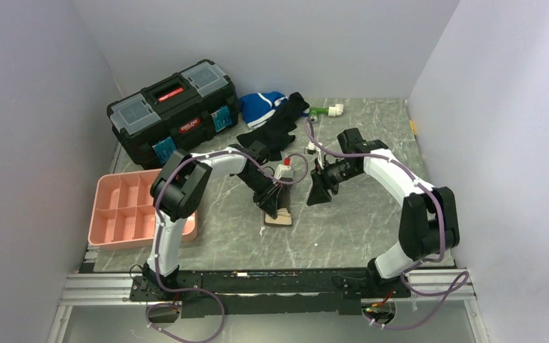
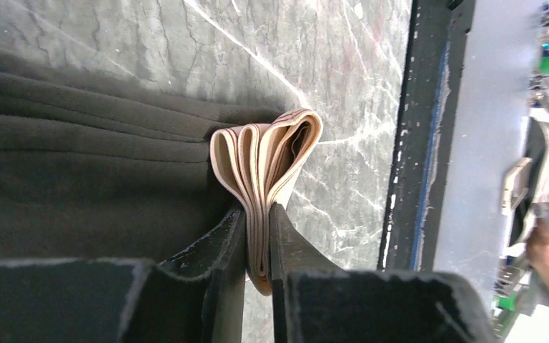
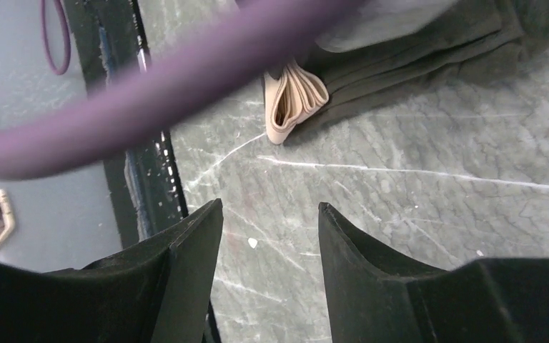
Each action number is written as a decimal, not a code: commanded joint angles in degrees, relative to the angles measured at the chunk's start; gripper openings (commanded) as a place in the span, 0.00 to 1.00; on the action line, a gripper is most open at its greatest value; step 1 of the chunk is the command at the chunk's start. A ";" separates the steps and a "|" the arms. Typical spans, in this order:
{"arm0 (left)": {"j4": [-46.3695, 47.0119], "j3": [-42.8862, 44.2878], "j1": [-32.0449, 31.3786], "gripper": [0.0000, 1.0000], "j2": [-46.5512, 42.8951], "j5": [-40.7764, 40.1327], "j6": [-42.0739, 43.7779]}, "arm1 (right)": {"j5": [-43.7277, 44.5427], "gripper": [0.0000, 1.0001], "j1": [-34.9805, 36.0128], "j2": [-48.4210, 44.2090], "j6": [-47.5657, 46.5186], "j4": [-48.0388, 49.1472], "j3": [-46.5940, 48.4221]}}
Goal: Roll the underwear
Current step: Roll the underwear to the center of the board.
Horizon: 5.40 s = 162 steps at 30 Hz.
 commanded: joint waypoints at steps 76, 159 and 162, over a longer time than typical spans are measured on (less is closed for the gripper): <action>-15.80 8.44 2.74 0.00 17.26 9.44 1.94 | 51.49 0.42 40.08 3.47 -6.92 32.17 -17.77; 6.09 -30.62 11.64 0.74 -68.08 -25.09 6.09 | 4.28 0.11 20.15 52.15 -23.37 -32.66 42.30; 10.61 -29.99 4.76 0.75 -63.18 -28.41 6.34 | 4.19 0.11 20.06 52.90 -22.94 -32.65 43.07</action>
